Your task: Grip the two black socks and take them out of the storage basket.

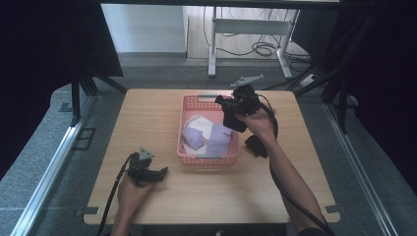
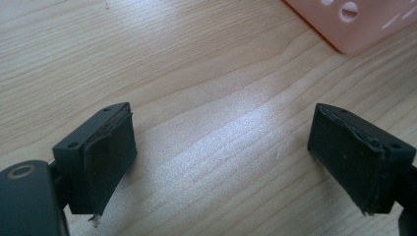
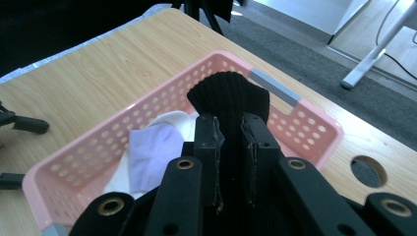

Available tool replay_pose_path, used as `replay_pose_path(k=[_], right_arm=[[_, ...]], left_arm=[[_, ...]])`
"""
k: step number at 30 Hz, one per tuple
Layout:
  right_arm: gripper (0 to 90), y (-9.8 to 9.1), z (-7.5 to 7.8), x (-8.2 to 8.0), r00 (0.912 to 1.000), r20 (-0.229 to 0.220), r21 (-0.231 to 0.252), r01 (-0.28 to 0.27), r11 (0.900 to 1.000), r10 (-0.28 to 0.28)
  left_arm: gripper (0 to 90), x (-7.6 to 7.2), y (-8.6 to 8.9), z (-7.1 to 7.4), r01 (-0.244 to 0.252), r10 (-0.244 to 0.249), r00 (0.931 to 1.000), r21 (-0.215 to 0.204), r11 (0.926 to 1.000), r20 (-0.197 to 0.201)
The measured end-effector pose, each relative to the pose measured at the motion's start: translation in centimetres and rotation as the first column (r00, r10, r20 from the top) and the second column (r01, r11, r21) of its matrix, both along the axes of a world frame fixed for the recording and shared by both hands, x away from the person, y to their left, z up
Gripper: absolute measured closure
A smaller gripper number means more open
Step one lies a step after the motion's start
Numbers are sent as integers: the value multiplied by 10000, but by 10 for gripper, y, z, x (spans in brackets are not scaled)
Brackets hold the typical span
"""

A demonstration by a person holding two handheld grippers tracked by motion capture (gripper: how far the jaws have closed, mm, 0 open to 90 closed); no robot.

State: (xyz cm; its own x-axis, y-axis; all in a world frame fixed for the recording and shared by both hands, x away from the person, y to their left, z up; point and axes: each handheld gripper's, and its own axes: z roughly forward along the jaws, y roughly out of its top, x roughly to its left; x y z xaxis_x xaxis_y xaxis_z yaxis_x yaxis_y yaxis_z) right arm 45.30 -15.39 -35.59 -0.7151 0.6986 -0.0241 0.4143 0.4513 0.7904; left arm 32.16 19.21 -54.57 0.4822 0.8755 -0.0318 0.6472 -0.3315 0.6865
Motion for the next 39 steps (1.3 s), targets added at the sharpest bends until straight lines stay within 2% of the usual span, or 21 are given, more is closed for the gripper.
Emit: replay_pose_path(k=[14,25,32,35,36,39], right_arm=[[787,-38,-2,-3,9982,-15,-118,599,9981,-599],[782,-74,-13,-3,9913,-106,-282,1309,9910,-1312],[778,-94,-26,-3,9834,-105,-640,1800,9816,-1810],[776,-101,-37,-1,9795,-218,-752,1979,9773,-2001],[775,-104,-44,0,9772,-261,-886,2078,9742,-2108],[774,-106,-52,1,9747,-291,-1045,2176,9704,-2217]], left_arm=[[106,0,0,0,46,-45,10000,47,10000,-26],[106,0,0,0,23,-23,10000,26,10000,-38],[106,0,0,0,19,-19,10000,23,10000,-39],[107,0,0,0,23,-22,10000,25,10000,-39],[107,0,0,0,18,-18,10000,23,10000,-36],[107,0,0,0,18,-18,10000,22,10000,-37]])
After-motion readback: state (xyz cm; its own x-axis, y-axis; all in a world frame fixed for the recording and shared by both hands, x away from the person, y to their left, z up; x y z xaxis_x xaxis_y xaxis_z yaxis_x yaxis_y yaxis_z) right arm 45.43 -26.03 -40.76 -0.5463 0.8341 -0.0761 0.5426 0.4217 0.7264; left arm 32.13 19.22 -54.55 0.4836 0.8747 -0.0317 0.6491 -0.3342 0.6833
